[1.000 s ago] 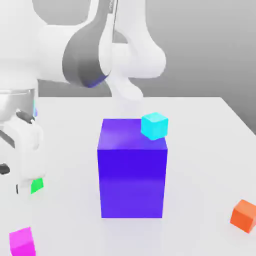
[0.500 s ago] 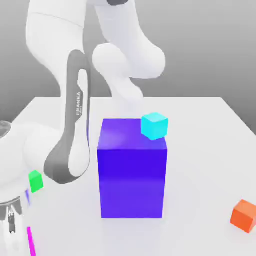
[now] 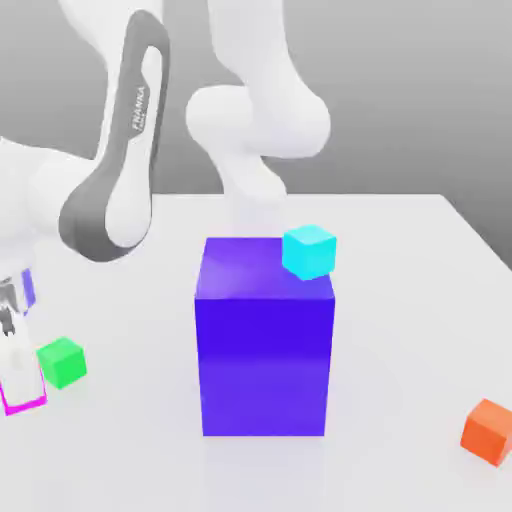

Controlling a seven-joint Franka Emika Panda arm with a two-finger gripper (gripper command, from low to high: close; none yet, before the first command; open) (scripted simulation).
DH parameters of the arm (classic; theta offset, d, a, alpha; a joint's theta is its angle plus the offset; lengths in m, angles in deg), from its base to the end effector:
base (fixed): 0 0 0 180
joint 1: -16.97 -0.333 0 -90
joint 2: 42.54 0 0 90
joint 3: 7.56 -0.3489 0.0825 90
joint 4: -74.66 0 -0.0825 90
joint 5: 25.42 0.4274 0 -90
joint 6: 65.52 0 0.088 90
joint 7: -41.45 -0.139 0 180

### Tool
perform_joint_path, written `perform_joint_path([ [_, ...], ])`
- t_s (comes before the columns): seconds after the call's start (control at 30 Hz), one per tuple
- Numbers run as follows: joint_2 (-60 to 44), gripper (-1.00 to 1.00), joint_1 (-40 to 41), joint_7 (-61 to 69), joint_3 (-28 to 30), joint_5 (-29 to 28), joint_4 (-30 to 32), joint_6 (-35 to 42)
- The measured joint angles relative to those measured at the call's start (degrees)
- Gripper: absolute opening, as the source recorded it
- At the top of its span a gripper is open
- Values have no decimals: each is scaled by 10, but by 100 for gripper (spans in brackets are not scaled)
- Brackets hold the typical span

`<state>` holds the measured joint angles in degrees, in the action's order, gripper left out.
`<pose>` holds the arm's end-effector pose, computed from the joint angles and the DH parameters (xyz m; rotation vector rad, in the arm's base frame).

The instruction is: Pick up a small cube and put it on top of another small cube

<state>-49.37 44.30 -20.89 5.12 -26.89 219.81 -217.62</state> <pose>0.3704 -0.3142 0.1937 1.9758 -2.3952 0.0186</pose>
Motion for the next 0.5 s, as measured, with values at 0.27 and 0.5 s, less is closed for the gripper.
perform_joint_path([
  [0.27,80,-100,59,172,39,7,118,-38],
  [0.5,-10,100,77,230,6,82,116,-121],
])
